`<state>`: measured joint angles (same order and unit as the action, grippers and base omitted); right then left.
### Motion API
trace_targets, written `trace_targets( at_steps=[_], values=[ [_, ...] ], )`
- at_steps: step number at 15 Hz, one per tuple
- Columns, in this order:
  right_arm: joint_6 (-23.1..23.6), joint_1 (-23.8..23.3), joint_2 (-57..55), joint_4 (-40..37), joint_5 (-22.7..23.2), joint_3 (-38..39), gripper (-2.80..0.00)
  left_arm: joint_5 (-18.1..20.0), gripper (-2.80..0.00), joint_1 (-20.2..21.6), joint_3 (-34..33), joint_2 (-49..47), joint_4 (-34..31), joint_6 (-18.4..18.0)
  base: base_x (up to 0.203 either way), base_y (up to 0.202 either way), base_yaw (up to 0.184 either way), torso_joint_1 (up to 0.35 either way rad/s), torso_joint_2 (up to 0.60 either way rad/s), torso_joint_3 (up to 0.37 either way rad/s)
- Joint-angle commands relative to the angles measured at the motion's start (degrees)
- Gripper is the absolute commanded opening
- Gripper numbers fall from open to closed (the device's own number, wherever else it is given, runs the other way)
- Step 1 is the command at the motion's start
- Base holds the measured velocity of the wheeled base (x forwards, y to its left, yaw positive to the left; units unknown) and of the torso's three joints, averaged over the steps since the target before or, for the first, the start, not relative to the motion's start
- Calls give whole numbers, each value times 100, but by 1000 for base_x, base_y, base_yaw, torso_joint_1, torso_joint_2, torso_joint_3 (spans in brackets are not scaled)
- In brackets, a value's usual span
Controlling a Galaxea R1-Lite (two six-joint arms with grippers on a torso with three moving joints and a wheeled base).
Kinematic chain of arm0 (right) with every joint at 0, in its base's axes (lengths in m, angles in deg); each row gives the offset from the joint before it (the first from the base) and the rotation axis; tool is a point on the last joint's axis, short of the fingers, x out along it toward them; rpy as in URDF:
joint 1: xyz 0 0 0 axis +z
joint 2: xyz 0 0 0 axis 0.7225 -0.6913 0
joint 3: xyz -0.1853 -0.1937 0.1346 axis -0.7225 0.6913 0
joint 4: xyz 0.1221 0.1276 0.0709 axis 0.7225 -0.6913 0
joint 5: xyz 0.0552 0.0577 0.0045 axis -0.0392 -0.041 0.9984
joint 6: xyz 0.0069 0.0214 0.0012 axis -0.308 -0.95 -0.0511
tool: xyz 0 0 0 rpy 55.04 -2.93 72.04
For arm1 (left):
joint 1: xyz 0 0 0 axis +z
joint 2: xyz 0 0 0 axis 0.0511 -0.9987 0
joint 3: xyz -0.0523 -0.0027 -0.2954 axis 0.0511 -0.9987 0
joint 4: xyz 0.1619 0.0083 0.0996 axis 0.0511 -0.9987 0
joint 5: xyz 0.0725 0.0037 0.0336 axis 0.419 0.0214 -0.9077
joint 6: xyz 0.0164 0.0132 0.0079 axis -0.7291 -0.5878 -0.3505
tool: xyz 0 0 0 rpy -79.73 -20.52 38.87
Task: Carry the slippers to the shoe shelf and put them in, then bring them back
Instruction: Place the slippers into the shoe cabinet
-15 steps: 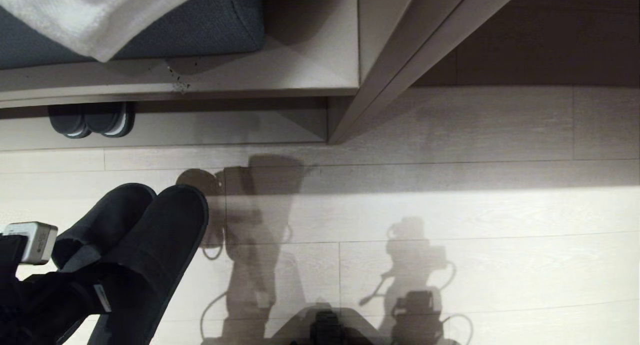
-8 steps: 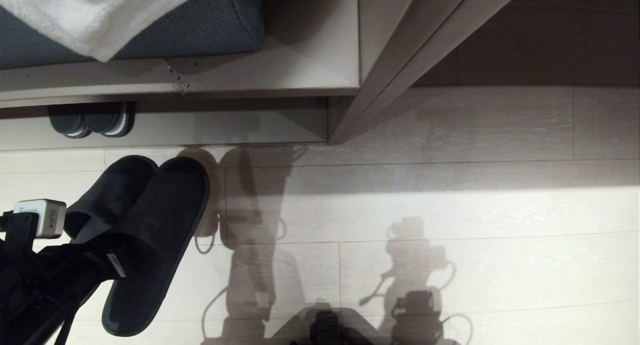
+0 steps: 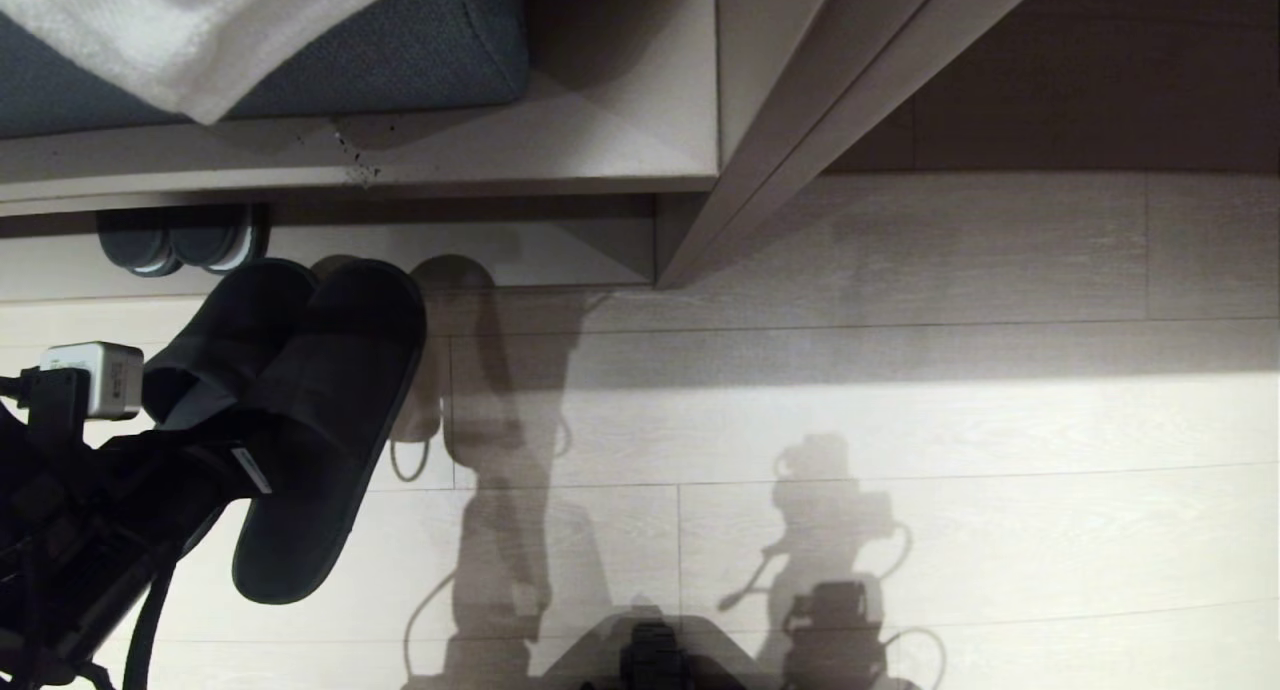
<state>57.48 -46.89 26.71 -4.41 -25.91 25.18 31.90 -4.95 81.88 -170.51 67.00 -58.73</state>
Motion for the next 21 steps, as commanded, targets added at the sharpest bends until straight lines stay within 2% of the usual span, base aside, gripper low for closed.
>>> trace_targets(
  at_steps=[1,5,8,16,21],
  values=[
    [3,1,224,2,-1,229,-280,6,-280,-99,129,-111,51,20,0,0,0,0,0,0],
    [3,1,224,-3,-1,229,-280,9,-280,-389,380,-203,96,71,0,0,0,0,0,0],
    [3,1,224,2,-1,229,-280,4,-280,-413,494,-361,95,91,0,0,0,0,0,0],
    [3,1,224,2,-1,229,-280,-20,-280,-523,1409,-1374,146,194,0,0,0,0,0,0],
    [3,1,224,-7,-1,229,-280,-6,-280,-616,1762,-1648,215,207,0,0,0,0,0,0]
  ],
)
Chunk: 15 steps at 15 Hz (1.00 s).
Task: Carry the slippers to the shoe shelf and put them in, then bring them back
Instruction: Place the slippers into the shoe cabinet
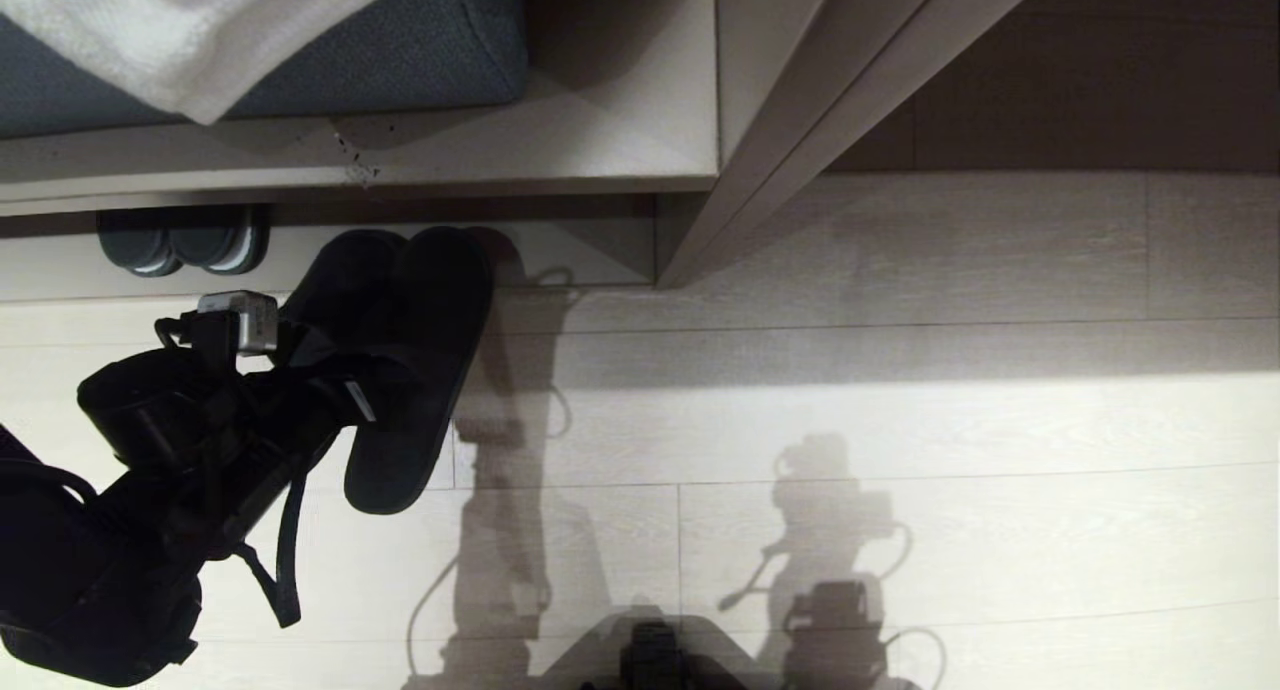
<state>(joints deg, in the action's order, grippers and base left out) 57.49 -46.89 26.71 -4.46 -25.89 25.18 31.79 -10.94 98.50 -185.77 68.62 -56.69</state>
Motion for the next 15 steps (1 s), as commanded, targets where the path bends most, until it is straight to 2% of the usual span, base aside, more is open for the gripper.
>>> trace_targets(
  at_steps=[1,6,9,15],
  values=[
    [2,1,224,8,-2,229,-280,16,-280,-50,162,-146,60,-6,0,0,0,0,0,0],
    [2,1,224,0,-2,229,-280,-17,-280,-131,725,-359,94,-46,0,0,0,0,0,0],
    [2,1,224,8,-2,229,-280,-28,-280,-120,825,-404,100,-71,0,0,0,0,0,0],
    [2,1,224,8,-2,229,-280,-36,-280,-103,1586,-903,167,-78,0,0,0,0,0,0]
  ],
)
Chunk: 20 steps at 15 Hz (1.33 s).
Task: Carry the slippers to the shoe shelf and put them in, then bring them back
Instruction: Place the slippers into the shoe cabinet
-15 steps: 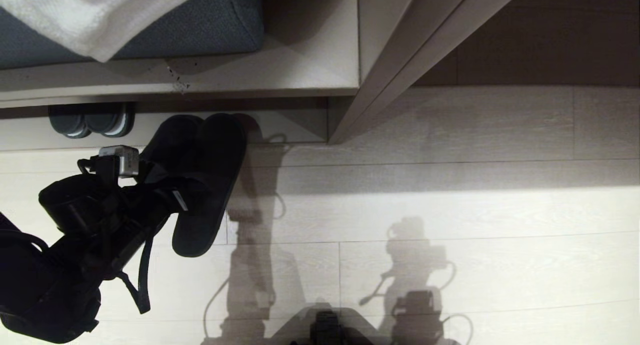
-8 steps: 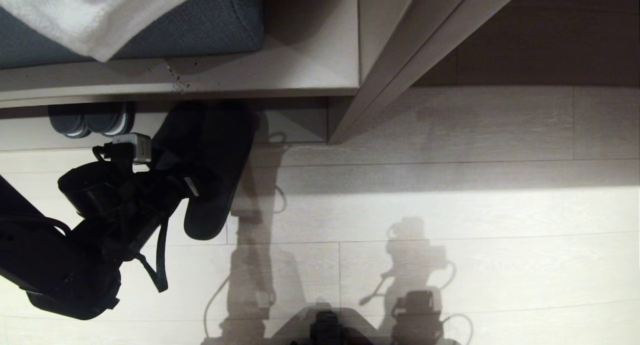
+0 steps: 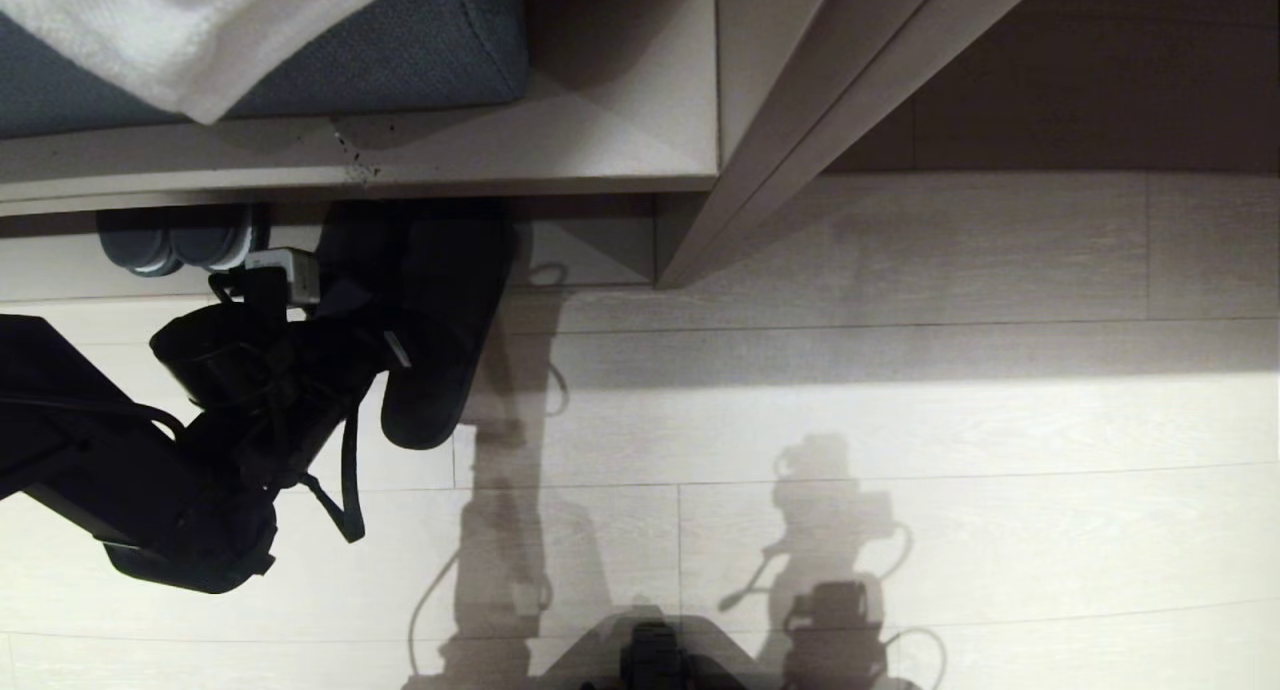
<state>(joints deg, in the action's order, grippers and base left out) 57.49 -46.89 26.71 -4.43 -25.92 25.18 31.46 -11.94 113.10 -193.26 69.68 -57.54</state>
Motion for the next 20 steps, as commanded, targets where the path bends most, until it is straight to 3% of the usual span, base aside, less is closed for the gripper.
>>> trace_targets(
  at_steps=[1,10,20],
  values=[
    [2,1,224,5,1,229,-280,-11,-280,-4,221,-225,70,6,0,0,0,0,0,0],
    [2,1,224,5,1,229,-280,-22,-280,65,899,-447,80,-9,0,0,0,0,0,0],
    [2,1,224,-4,1,229,-280,-113,-280,75,939,-337,81,-67,0,0,0,0,0,0]
  ],
)
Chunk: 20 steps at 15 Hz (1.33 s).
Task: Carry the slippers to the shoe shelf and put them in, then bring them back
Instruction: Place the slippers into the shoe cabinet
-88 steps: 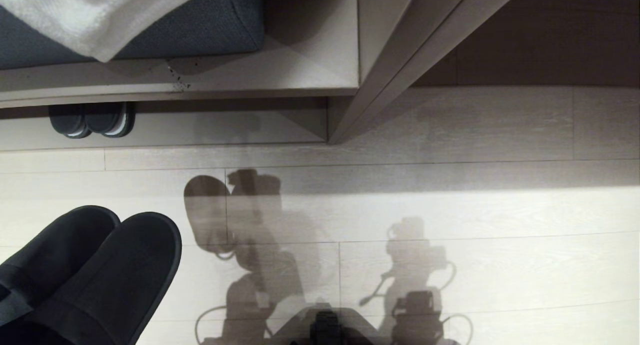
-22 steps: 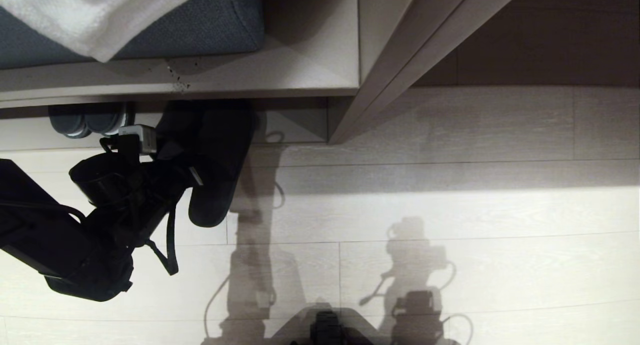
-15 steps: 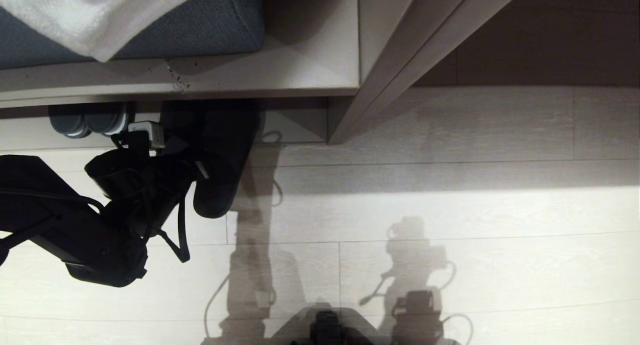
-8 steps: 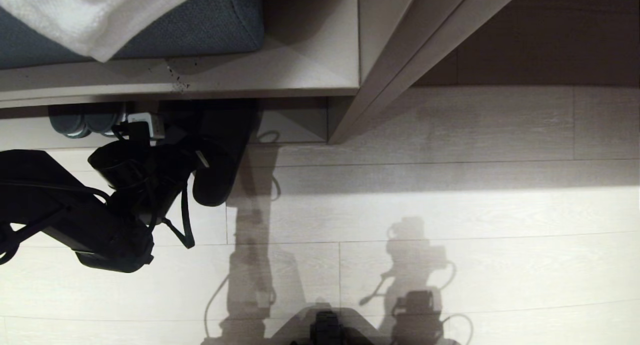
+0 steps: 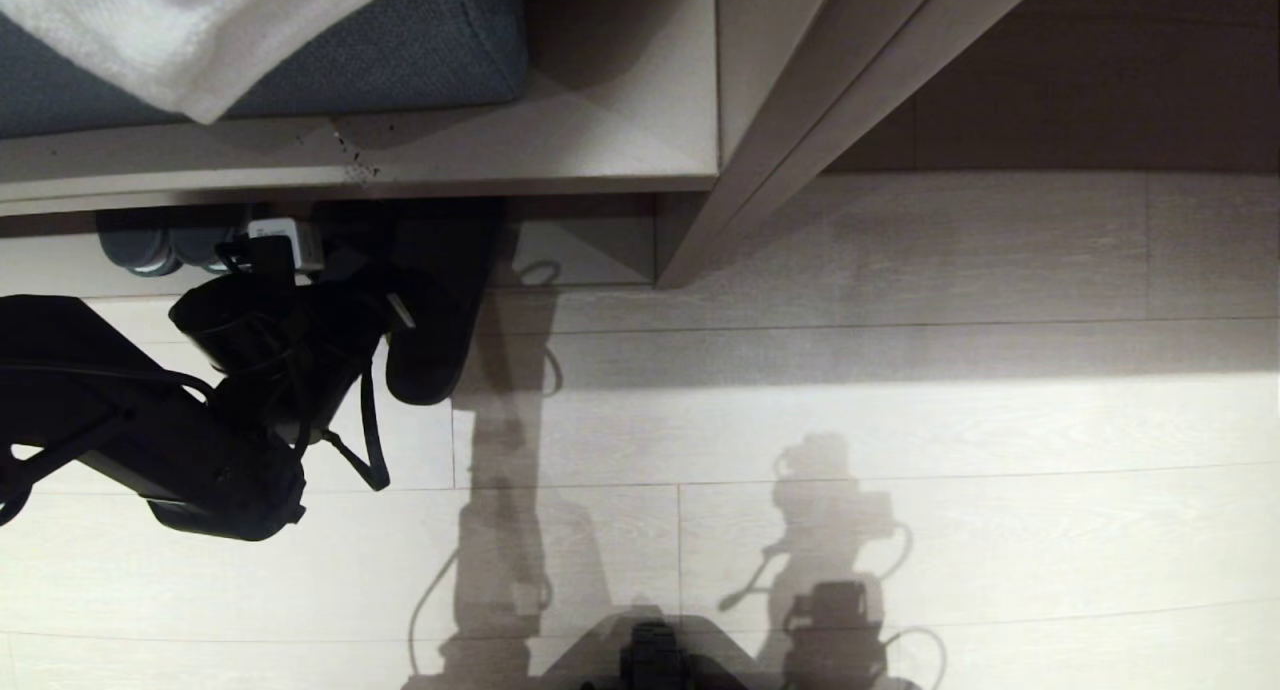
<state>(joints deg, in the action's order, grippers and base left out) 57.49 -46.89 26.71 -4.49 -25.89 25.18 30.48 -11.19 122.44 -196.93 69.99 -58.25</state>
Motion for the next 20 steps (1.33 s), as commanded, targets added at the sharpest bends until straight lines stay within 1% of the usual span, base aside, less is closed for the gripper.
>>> trace_targets(
  at_steps=[1,4,8,14,20],
  values=[
    [2,1,224,9,-2,229,-280,-31,-280,0,12,35,49,-1,0,0,0,0,0,0],
    [2,1,224,10,-2,229,-280,-107,-280,0,75,20,33,1,0,0,0,0,0,0],
    [2,1,224,2,-2,229,-280,-109,-280,0,152,-42,29,8,0,0,0,0,0,0],
    [2,1,224,11,-2,229,-280,-109,-280,0,631,-294,4,8,0,0,0,0,0,0],
    [2,1,224,2,-2,229,-280,-109,-280,0,644,-255,6,-1,0,0,0,0,0,0]
  ],
)
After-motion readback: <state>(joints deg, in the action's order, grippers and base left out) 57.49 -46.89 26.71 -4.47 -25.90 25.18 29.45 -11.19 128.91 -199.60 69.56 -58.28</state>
